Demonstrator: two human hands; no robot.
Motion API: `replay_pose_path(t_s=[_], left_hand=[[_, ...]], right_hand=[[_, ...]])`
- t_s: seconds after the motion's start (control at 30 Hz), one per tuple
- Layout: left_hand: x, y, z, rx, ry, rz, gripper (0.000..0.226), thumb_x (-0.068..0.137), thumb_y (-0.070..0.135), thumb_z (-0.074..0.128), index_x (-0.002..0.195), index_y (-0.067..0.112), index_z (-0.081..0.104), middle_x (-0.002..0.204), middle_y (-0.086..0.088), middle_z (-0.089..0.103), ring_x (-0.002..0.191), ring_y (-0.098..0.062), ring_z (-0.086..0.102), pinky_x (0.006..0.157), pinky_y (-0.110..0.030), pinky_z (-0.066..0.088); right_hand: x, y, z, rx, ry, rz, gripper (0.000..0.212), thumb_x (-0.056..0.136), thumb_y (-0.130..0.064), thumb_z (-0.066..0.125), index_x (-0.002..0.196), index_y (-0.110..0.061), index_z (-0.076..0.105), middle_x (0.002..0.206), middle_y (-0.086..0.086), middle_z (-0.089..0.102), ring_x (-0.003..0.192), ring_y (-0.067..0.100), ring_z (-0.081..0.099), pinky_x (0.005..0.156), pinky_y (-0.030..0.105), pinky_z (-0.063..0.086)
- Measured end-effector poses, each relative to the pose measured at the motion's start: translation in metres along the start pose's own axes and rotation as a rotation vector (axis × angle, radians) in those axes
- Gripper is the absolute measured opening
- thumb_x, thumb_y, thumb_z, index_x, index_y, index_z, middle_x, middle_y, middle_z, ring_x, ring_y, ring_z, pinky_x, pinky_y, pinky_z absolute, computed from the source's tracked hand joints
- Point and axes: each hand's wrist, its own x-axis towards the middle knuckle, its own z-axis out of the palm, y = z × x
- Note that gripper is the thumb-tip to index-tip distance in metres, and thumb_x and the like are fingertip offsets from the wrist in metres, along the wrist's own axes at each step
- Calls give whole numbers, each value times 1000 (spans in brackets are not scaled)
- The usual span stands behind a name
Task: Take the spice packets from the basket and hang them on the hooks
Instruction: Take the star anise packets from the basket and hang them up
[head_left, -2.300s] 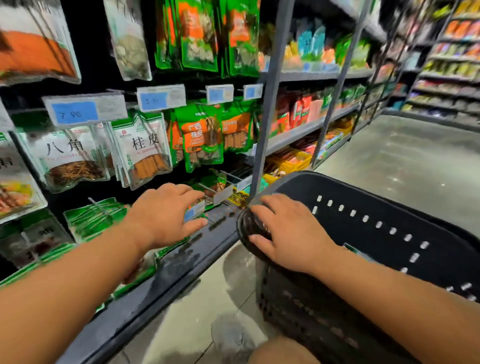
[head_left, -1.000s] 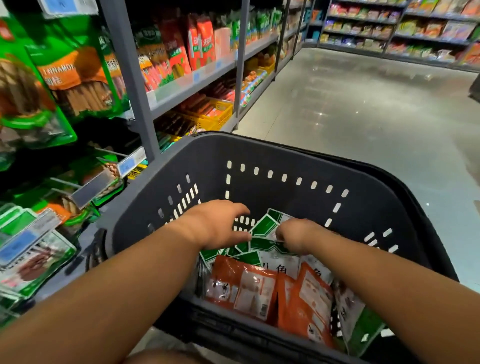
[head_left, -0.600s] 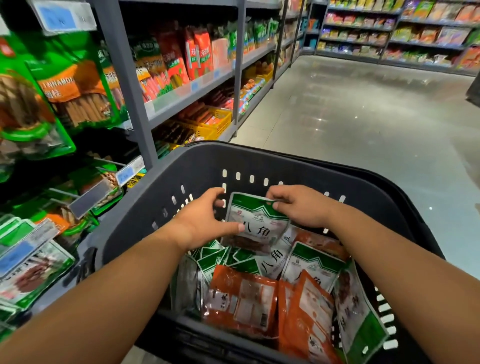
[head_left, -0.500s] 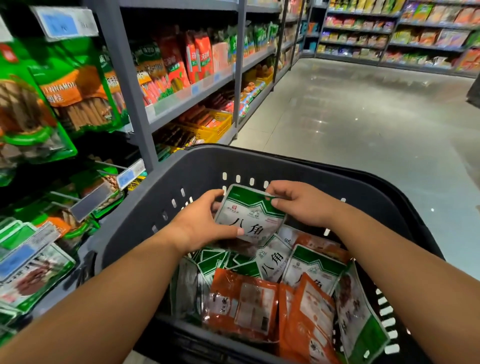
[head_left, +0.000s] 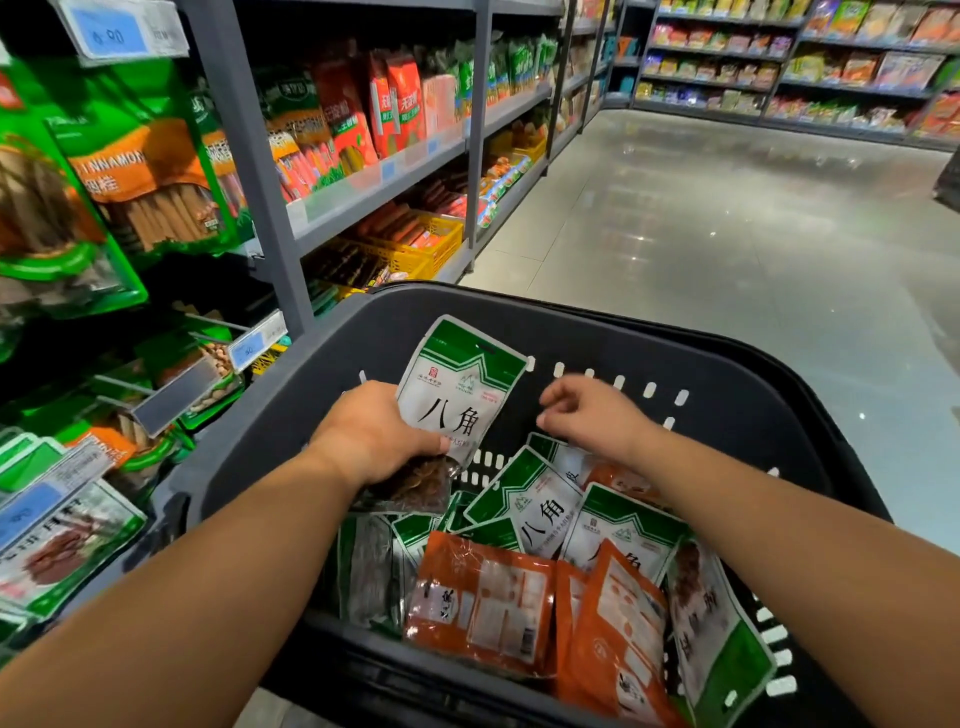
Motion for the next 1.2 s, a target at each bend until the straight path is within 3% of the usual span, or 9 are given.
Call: replay_pose_path(t_s=[0.17,0.23,0.37,0.47,0.57,0.9,0.97,1.03,1.2], left_hand=[[-1,1,1,-1,14,-35,30,75,44,89,88,23,72,85,8,71,84,-17,66,86,-37,56],[-1,1,1,-6,10,-36,30,75,45,88,89,24,72,87,9,72,88,-18,67,89,-39,56],[-1,0,0,-16,20,-27,27,76,43,88,85,25,70,85,11,71,87,-17,67,87,-36,55],[1,-1,-2,-25,46,-33,26,77,43,87,81,28,67,82,12,68,85,-17,65,84,-34,53],[1,-1,-3,-29,79,-45,27,78,45,86,81,28,65,79,13,64,82,-18,62,80,-32,51],[-1,-7,-7,-110,186,-87,34,80,46,84,104,24,72,100,4,73,91,-21,65,81,-34,53],[-2,-7,-8,-129,199,-78,32,81,45,83,105,26,73,97,5,71,92,-22,64,81,-33,52],[-4,-7,-9,-157,212,-68,31,82,44,83,106,27,74,92,6,67,91,-22,63,79,-31,48],[-5,-7,-10,-294,239,-57,26,81,40,85,102,28,74,87,10,66,89,-21,65,77,-29,48]], right_hand=[[8,34,35,-422,-232,165,65,90,-34,75,146,-15,49,137,7,62,120,23,62,103,36,52],[9,40,46,-541,-283,179,68,92,-35,73,150,-15,45,143,8,59,126,25,59,104,35,50],[8,49,57,-680,-257,159,47,98,-27,63,144,-21,53,141,5,60,126,24,59,100,34,50],[9,50,53,-704,-225,111,16,103,-26,55,112,-24,68,112,0,68,105,22,64,81,30,47],[13,40,41,-613,-209,119,15,104,-25,52,105,-25,67,100,-4,65,96,19,62,80,31,50],[11,2,-8,-243,-11,59,17,105,-22,52,114,-25,66,112,-3,70,108,21,65,91,35,51],[6,-7,-18,-111,29,55,20,105,-21,52,119,-25,66,114,-3,72,108,21,67,95,43,55],[-1,-17,-27,24,51,44,20,105,-21,53,116,-29,68,109,-1,75,103,21,71,90,49,60],[-16,-37,-54,257,57,13,25,105,-14,52,100,-32,69,89,-6,80,83,13,76,76,43,62]])
